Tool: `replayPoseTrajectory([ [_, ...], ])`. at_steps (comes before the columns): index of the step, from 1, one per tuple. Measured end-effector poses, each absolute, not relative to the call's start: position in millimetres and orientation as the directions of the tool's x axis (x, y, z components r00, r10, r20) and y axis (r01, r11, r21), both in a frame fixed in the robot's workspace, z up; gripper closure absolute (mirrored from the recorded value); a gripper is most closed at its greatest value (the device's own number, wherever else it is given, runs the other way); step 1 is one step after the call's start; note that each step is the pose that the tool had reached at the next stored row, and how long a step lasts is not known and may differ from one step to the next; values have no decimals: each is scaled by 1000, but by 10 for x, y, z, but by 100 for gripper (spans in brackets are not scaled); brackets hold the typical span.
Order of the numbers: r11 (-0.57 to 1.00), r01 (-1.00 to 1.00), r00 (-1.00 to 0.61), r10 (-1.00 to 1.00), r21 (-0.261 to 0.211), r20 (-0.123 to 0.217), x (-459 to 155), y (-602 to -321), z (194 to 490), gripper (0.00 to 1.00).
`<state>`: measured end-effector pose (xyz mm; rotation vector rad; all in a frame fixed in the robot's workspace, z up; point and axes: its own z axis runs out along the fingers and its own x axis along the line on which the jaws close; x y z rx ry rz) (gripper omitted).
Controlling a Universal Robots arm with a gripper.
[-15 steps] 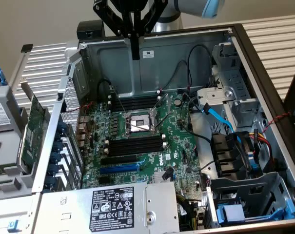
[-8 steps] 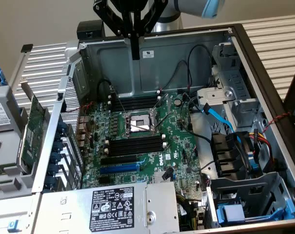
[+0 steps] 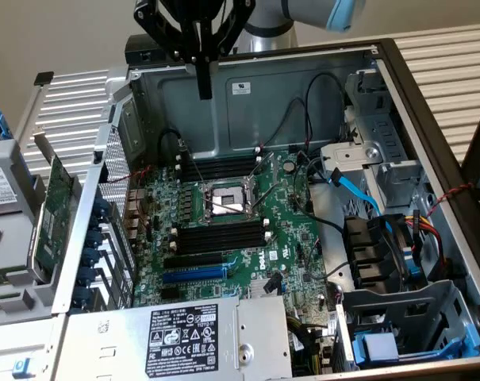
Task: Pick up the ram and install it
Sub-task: 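Reach for the ram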
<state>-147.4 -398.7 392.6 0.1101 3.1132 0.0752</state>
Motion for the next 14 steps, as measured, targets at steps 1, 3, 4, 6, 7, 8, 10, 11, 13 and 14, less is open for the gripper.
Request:
replayPoseTrajectory([
  [1, 996, 70, -997, 71, 49, -24, -1517, -3987, 3926, 89],
  [3, 996, 70, -997, 71, 49, -24, -1606, -3987, 3926, 89],
  [4, 996, 70, -997, 71, 49, -24, -1650, -3987, 3926, 89],
  [6, 996, 70, -997, 71, 49, -24, -1744, -3987, 3926, 89],
  [7, 996, 70, -997, 71, 49, -24, -1791, -3987, 3926, 89],
  [8, 996, 70, -997, 71, 49, -24, -1836, -3987, 3926, 89],
  [10, 996, 70, -997, 71, 49, -25, -1925, -3987, 3926, 89],
  [11, 996, 70, -997, 71, 49, -25, -1971, -3987, 3927, 89],
  [13, 996, 70, -997, 71, 49, -26, -2061, -3987, 3926, 89],
  [14, 996, 70, -997, 71, 49, -26, -2107, -3987, 3926, 89],
])
